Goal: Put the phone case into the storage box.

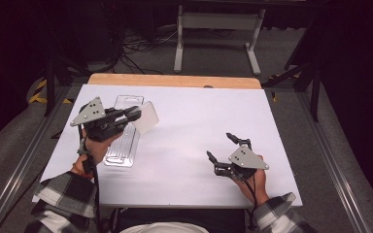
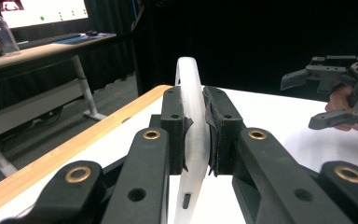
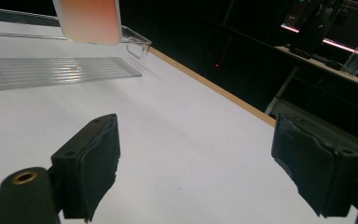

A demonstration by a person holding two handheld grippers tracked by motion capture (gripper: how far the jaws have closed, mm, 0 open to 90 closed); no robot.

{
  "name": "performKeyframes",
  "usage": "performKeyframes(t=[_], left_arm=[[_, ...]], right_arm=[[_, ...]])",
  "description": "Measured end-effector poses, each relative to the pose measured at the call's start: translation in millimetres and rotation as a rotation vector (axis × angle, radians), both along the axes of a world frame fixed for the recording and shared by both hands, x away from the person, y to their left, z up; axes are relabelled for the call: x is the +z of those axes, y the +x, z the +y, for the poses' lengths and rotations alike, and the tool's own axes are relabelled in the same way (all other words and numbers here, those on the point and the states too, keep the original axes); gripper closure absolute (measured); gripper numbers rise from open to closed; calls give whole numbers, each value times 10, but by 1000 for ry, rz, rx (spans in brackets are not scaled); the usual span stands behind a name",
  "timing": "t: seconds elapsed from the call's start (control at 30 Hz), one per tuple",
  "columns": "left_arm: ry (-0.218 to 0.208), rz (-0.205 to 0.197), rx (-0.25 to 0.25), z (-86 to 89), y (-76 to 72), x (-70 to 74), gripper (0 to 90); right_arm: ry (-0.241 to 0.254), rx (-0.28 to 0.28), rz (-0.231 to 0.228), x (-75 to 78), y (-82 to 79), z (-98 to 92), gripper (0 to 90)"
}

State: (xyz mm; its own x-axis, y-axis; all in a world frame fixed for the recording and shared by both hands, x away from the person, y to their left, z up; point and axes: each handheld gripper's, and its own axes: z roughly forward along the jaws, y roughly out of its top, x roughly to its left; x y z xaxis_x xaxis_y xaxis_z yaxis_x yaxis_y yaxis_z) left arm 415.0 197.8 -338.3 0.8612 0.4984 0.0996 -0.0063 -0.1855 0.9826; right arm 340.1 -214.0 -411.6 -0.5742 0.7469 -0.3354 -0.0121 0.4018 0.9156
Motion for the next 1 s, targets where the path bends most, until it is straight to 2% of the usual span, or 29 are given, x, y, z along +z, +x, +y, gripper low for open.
performKeyframes(t=[0.03,0.1,0.33,0.47,0.7,0.87,1.0], left_arm=[[-10,-1,6,5,-1,4,798],[2,-9,13,27,-2,22,798],[-7,-18,33,117,-14,54,798],[-26,-28,55,238,-12,87,798],[-22,-27,80,352,32,100,798],[1,-11,92,428,73,92,798],[-2,-6,103,479,92,79,798]], right_arm=[[0,-1,0,-3,3,-1,159],[-1,1,6,-12,9,-5,159],[7,-4,5,-4,10,-20,162],[5,-3,9,-14,15,-6,164],[-5,4,15,-32,9,2,164],[-18,6,22,-47,-6,9,164],[-19,9,28,-51,2,13,164]])
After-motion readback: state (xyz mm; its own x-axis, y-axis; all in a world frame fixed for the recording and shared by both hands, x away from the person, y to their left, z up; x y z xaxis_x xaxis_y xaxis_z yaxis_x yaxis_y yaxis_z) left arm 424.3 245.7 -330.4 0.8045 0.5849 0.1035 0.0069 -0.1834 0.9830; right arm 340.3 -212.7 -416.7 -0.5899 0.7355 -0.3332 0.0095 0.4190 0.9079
